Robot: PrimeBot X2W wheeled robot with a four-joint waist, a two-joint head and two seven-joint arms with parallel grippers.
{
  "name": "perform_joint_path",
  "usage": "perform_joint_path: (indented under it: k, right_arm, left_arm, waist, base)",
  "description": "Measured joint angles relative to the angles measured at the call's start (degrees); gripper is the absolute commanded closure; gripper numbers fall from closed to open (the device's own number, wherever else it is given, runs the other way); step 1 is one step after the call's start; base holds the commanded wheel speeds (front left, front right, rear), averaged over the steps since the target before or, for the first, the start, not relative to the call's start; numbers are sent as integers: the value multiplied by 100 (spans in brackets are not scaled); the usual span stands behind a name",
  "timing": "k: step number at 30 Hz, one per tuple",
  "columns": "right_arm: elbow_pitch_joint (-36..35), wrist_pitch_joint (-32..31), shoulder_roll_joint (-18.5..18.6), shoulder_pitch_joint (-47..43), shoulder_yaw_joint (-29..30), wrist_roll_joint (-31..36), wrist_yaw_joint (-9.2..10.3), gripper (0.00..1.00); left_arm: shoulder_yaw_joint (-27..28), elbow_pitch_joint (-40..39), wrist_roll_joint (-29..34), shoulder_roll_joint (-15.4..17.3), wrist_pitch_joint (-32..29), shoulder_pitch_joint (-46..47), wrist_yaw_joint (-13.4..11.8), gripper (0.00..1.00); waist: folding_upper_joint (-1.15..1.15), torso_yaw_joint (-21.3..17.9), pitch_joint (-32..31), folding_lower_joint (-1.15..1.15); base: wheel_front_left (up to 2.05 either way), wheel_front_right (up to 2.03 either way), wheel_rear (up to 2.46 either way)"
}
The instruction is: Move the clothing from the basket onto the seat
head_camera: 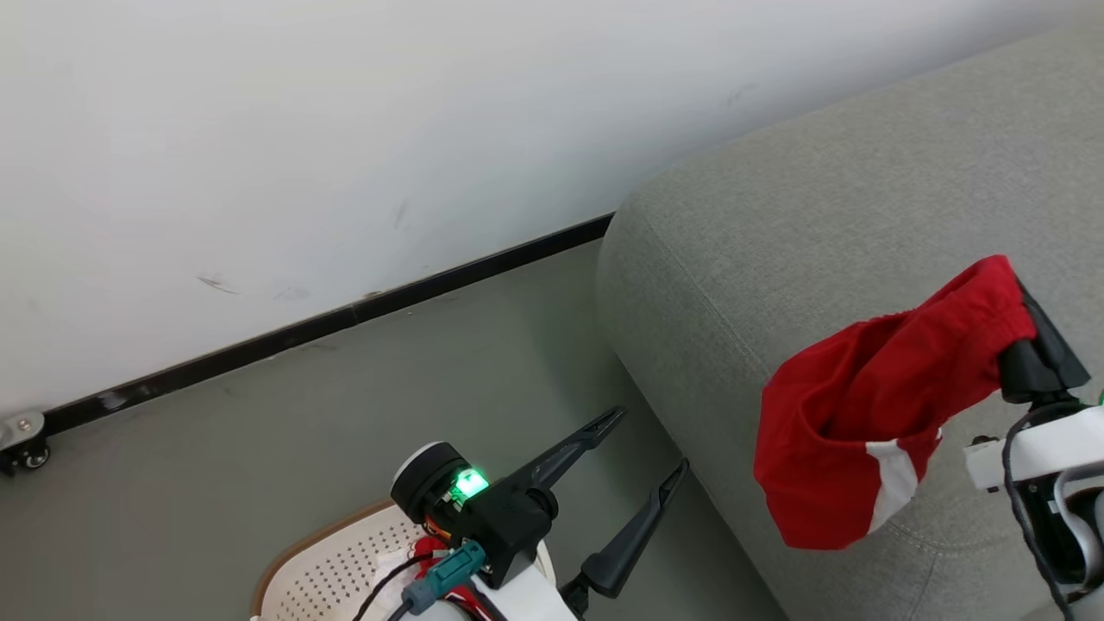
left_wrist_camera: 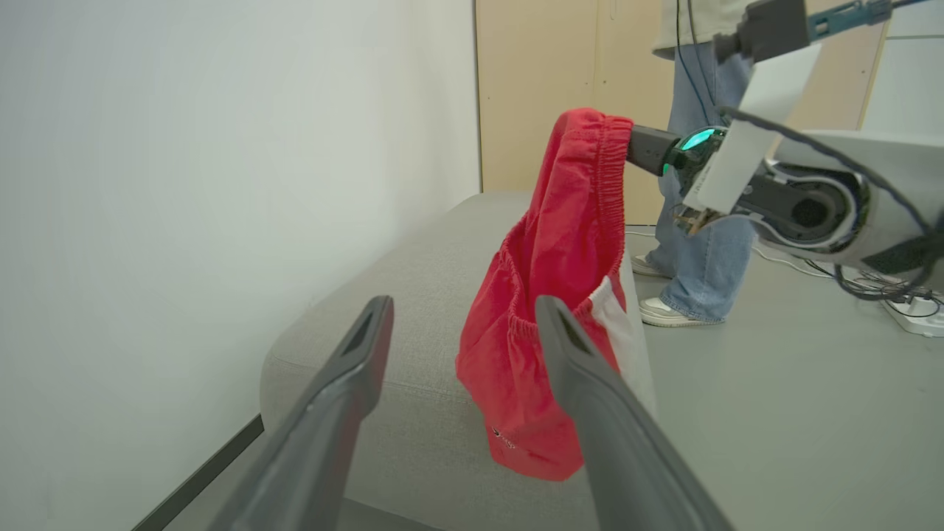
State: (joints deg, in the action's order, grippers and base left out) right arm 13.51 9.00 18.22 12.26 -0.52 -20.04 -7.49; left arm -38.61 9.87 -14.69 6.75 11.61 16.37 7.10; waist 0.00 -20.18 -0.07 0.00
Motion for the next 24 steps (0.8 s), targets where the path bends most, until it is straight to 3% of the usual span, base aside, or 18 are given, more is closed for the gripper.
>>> perform_joint_path:
  k: [6,24]
  right_arm:
    - [3,-186,183,159,34,-22,1,100]
    - [322,-777,1058,2306,519,-344,0,100]
  left_arm:
    - [-60,-100,-33,48,-30,-90,1,0]
    - [111,-687,145,324,-176,-69,-82,0]
  waist:
    - [0,-168,81,0]
    - [0,-302,601,0]
  base:
    - [0,0,0]
    - [0,0,0]
